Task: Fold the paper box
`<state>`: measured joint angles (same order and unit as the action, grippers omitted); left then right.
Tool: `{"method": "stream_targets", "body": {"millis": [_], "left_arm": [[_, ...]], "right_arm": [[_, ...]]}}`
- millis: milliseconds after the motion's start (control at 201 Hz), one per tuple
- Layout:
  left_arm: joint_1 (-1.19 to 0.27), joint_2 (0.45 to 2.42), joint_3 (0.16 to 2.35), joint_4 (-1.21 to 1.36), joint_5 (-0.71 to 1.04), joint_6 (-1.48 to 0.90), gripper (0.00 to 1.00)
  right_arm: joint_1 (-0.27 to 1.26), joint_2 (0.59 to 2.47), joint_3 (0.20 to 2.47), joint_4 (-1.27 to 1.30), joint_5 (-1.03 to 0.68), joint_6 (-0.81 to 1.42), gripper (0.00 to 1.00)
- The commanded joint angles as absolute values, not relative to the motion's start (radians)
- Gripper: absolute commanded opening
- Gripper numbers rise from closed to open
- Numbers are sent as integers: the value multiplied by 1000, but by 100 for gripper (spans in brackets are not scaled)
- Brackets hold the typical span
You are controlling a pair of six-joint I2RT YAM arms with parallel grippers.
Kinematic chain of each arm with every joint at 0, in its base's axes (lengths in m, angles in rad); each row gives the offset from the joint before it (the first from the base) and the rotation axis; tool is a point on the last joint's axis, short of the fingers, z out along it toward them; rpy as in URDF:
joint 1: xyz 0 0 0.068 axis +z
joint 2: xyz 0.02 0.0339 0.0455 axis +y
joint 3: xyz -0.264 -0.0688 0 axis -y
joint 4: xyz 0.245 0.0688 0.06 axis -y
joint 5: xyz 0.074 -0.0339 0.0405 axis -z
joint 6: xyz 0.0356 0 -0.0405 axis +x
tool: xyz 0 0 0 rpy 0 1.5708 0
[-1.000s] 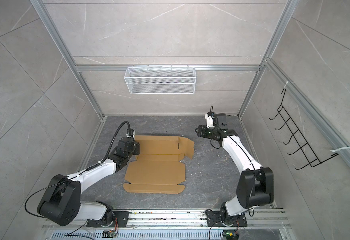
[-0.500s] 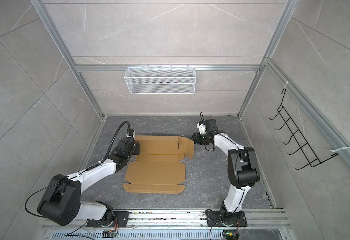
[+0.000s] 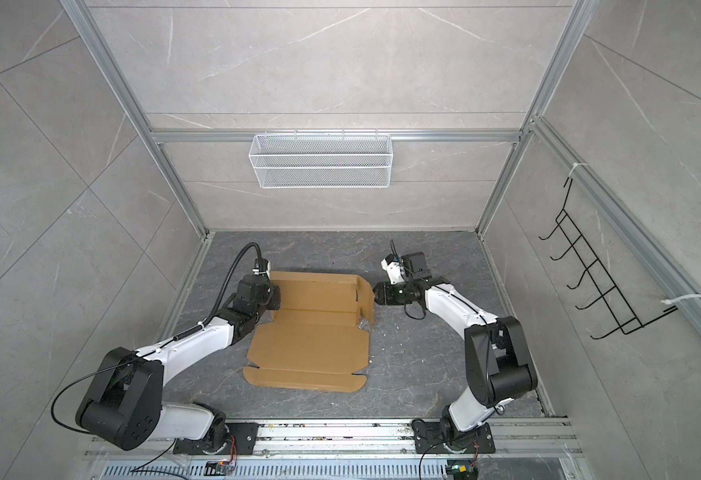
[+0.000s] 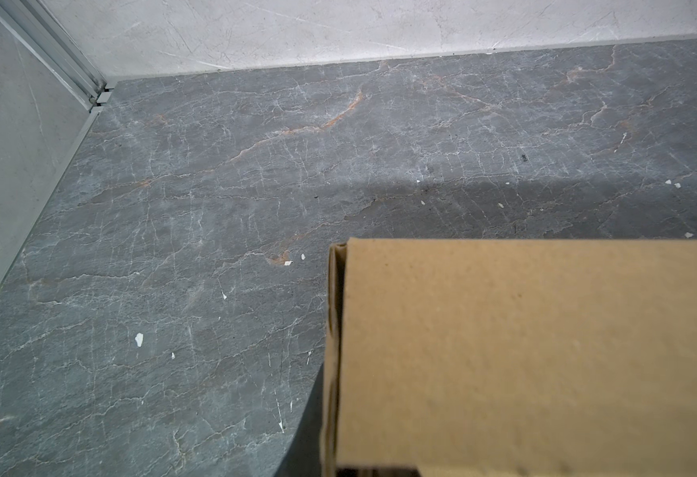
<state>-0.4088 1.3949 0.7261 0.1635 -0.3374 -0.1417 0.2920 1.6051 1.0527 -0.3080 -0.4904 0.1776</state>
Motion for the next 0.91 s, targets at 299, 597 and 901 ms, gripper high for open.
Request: {"method": "stream_targets", "body": {"millis": [299, 597, 901], "left_arm": [[-405, 1397, 777, 173, -327, -139, 10], [-405, 1394, 785, 162, -322, -133, 10], [-405, 1409, 795, 151, -308, -137, 10]], "right_arm": [[430, 1609, 1099, -337, -342, 114, 55], [479, 1608, 1055, -150, -231, 160, 62], [530, 1624, 976, 104, -68, 154, 62]]}}
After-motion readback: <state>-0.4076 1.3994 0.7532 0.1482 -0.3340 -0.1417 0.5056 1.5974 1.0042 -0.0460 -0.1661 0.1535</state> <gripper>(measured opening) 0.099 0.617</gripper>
